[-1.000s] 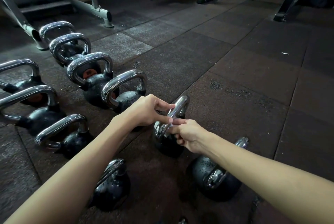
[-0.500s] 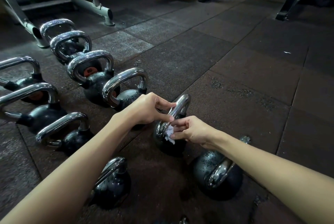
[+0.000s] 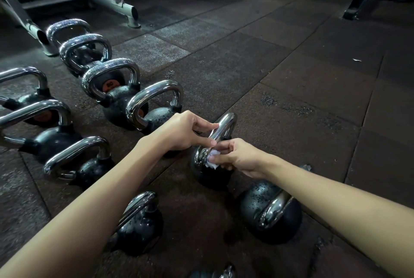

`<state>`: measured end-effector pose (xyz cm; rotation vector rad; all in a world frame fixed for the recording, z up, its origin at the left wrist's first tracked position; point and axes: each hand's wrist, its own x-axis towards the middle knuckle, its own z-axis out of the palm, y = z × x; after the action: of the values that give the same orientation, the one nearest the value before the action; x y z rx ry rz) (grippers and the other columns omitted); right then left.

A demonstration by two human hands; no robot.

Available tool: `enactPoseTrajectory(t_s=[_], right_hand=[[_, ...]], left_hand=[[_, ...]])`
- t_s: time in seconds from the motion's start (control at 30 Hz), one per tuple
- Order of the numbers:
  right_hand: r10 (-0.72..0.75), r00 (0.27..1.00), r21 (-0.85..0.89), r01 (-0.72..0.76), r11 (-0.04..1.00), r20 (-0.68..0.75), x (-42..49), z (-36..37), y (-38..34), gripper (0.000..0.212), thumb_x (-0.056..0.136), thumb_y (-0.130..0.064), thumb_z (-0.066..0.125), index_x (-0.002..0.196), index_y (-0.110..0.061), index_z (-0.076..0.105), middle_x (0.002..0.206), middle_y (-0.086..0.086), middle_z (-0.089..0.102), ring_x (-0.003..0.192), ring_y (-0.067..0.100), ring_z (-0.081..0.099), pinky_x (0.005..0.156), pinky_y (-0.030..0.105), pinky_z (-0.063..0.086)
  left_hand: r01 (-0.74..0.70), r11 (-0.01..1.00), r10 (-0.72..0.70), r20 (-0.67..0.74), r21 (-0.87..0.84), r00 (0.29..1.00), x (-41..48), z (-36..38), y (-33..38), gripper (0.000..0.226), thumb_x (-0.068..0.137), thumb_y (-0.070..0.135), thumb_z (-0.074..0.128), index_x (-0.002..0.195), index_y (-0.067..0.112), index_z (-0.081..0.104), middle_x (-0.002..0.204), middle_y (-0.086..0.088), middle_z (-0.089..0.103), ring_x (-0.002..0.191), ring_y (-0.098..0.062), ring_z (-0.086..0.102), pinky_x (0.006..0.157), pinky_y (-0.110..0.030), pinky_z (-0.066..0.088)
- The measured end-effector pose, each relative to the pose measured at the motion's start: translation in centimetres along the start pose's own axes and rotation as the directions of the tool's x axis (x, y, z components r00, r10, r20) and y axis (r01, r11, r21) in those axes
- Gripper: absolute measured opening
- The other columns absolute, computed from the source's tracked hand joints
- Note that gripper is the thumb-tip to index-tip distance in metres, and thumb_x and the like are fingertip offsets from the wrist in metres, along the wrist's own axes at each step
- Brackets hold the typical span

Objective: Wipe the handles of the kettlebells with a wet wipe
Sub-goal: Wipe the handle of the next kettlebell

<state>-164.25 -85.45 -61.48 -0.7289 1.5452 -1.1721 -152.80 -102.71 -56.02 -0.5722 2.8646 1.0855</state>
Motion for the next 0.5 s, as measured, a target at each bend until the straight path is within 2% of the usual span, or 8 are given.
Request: enactPoseTrajectory(t_s=[0.07,0.17,0.23,0.3,0.37,0.4,0.43,0.5], right_hand=[[0.024,1.000,0.001,-0.024,1.000,-0.005,0.3,0.0,0.2,0.015,0.086,-0.008,0.080,0.098,-0.017,0.076,0.078,-0.004,0.074,0.063,0.005,0.056,0.055,0.019,0.035],[-0.032,0.999,-0.122,0.027,0.992,-0.039,0.4,0.1,0.3,0.009,0.085,-0.013,0.083,0.084,-0.021,0.079,0.074,-0.005,0.068,0.062,0.006,0.050,0.056,0.018,0.038],[-0.078,0.995,-0.290,0.056,0.955,-0.067,0.4,0.3,0.1,0.011,0.086,-0.019,0.083,0.078,-0.025,0.078,0.070,-0.010,0.066,0.060,-0.001,0.052,0.060,0.014,0.040],[-0.120,0.986,-0.516,0.044,0.855,-0.116,0.8,0.3,0.1,0.006,0.086,-0.026,0.083,0.084,-0.029,0.079,0.066,-0.016,0.065,0.058,-0.010,0.055,0.060,0.007,0.037],[-0.147,0.979,-0.626,0.025,0.779,-0.143,1.1,0.2,-0.1,0.005,0.086,-0.024,0.083,0.091,-0.025,0.081,0.068,-0.017,0.065,0.060,-0.014,0.056,0.059,0.006,0.036],[-0.147,0.978,-0.630,0.023,0.777,-0.146,1.2,0.3,-0.1,0.007,0.085,-0.024,0.084,0.091,-0.024,0.081,0.071,-0.016,0.067,0.062,-0.012,0.057,0.060,0.007,0.037],[-0.131,0.981,-0.578,0.025,0.816,-0.143,1.2,0.2,0.0,0.008,0.084,-0.023,0.084,0.091,-0.024,0.081,0.074,-0.015,0.070,0.064,-0.009,0.059,0.061,0.007,0.039],[-0.064,0.993,-0.358,0.025,0.933,-0.097,0.9,0.1,-0.1,0.010,0.084,-0.017,0.084,0.092,-0.021,0.082,0.076,-0.011,0.074,0.063,-0.005,0.062,0.059,0.009,0.043]], left_hand=[[-0.008,1.000,0.008,0.004,0.005,1.000,0.0,0.0,-0.1,0.056,0.070,0.049,0.090,0.123,0.045,0.072,0.121,0.017,0.073,0.112,0.014,0.061,0.096,0.000,0.040],[-0.031,0.999,0.031,0.010,0.040,0.999,0.0,-0.3,-0.1,0.058,0.070,0.047,0.091,0.125,0.043,0.072,0.121,0.016,0.073,0.109,0.016,0.059,0.081,0.009,0.034],[-0.053,0.996,0.051,0.026,0.072,0.998,0.0,-0.6,0.0,0.059,0.070,0.050,0.090,0.126,0.044,0.071,0.124,0.016,0.072,0.112,0.014,0.059,0.084,0.007,0.035],[-0.060,0.994,0.056,0.041,0.095,0.998,0.1,-0.8,0.2,0.062,0.070,0.053,0.090,0.127,0.046,0.069,0.127,0.017,0.070,0.117,0.011,0.059,0.092,-0.001,0.039],[-0.058,0.994,0.054,0.046,0.095,0.997,0.0,-0.8,0.2,0.063,0.069,0.055,0.089,0.128,0.046,0.069,0.127,0.016,0.070,0.119,0.010,0.059,0.095,-0.005,0.040],[-0.057,0.994,0.053,0.045,0.090,0.998,0.0,-0.7,0.2,0.062,0.069,0.055,0.089,0.128,0.047,0.069,0.126,0.017,0.070,0.118,0.010,0.060,0.094,-0.004,0.040],[-0.057,0.995,0.054,0.041,0.084,0.998,0.0,-0.6,0.1,0.062,0.069,0.055,0.089,0.127,0.047,0.069,0.125,0.017,0.071,0.116,0.012,0.060,0.092,-0.001,0.039],[-0.055,0.996,0.053,0.028,0.076,0.998,0.0,-0.5,0.0,0.060,0.070,0.054,0.089,0.126,0.047,0.069,0.123,0.018,0.072,0.113,0.014,0.060,0.086,0.005,0.037]])
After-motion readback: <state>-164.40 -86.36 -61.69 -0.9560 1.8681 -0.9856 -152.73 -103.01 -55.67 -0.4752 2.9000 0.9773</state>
